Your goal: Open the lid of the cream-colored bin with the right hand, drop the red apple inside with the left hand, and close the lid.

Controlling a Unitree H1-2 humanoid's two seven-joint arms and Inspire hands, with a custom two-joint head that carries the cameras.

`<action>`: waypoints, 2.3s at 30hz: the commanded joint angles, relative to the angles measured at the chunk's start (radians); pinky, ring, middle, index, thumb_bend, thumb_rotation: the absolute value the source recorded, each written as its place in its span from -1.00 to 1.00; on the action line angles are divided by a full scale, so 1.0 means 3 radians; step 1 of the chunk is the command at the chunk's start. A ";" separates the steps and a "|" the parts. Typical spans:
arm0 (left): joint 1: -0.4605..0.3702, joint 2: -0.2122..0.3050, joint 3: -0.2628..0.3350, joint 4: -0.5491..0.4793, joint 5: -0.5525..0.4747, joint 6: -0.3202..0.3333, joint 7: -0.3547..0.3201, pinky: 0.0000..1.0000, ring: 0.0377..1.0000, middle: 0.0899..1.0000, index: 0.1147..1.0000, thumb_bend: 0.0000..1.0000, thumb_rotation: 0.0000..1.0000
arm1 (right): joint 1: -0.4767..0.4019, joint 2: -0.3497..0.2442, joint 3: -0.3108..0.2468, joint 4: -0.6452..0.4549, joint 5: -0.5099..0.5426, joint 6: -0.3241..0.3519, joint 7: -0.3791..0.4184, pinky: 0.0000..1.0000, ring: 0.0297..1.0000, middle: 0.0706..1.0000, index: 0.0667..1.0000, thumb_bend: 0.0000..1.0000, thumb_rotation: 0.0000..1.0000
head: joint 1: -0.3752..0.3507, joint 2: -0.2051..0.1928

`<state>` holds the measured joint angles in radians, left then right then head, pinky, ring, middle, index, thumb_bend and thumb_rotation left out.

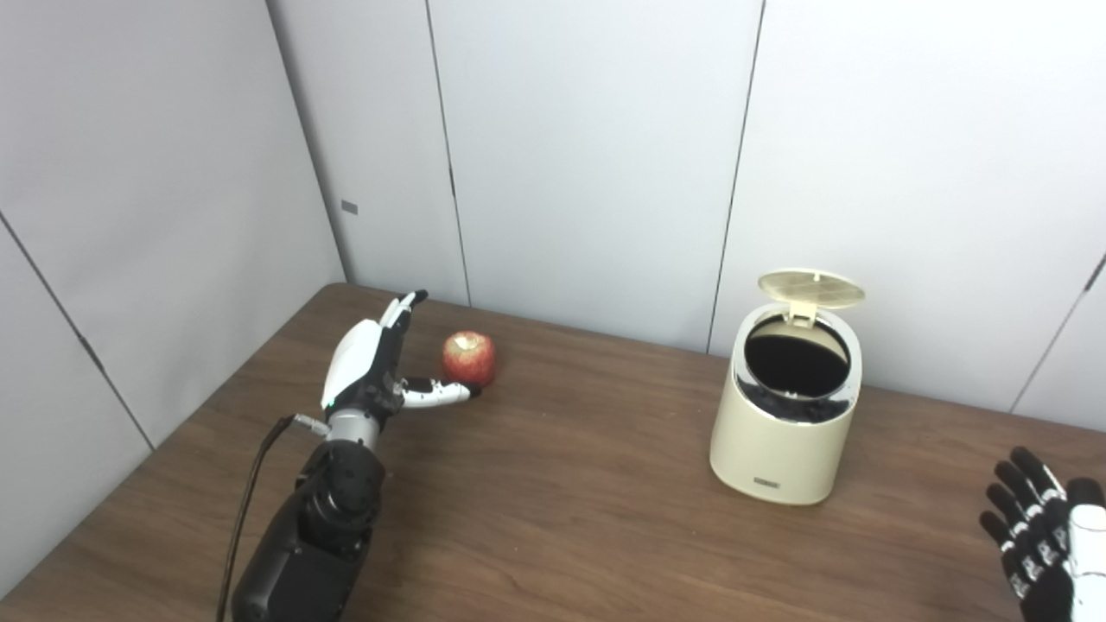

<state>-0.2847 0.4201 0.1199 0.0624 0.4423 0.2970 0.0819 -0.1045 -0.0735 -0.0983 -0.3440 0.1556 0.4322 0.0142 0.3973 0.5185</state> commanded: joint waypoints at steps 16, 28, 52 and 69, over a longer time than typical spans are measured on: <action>-0.0869 0.0472 -0.0560 0.0764 0.0217 0.0217 -0.0430 0.71 0.99 1.00 0.90 0.97 -0.63 | -0.0066 0.0056 0.0108 -0.0028 -0.0069 -0.0140 -0.0017 0.86 0.89 0.84 0.89 -0.19 0.86 | -0.0114 0.0021; -0.0981 0.0548 -0.0746 0.0955 0.0347 0.0250 -0.0435 0.67 0.95 0.97 0.80 0.95 -0.63 | -0.0063 0.0084 0.0109 -0.0016 -0.0081 -0.0147 -0.0025 0.86 0.90 0.85 0.91 -0.19 0.86 | -0.0134 0.0013; -0.1155 0.0646 -0.0992 0.1257 0.0435 0.0188 -0.0659 0.53 0.79 0.80 0.58 0.78 -0.85 | -0.0048 0.0109 0.0125 0.0039 -0.0079 -0.0249 -0.0017 0.79 0.85 0.80 0.88 -0.16 0.83 | -0.0205 0.0010; -0.1165 0.0649 -0.1028 0.1228 0.0411 0.0224 -0.0715 0.50 0.72 0.77 0.56 0.72 -0.90 | -0.0045 0.0098 0.0079 0.0063 0.0020 -0.0276 -0.0002 0.79 0.85 0.80 0.87 -0.14 0.78 | -0.0201 0.0034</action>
<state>-0.5856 0.5780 -0.1960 0.4547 0.5525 0.3738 -0.1430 -0.0957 -0.0478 -0.0692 -0.3035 0.1500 0.3876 0.0058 0.3359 0.5277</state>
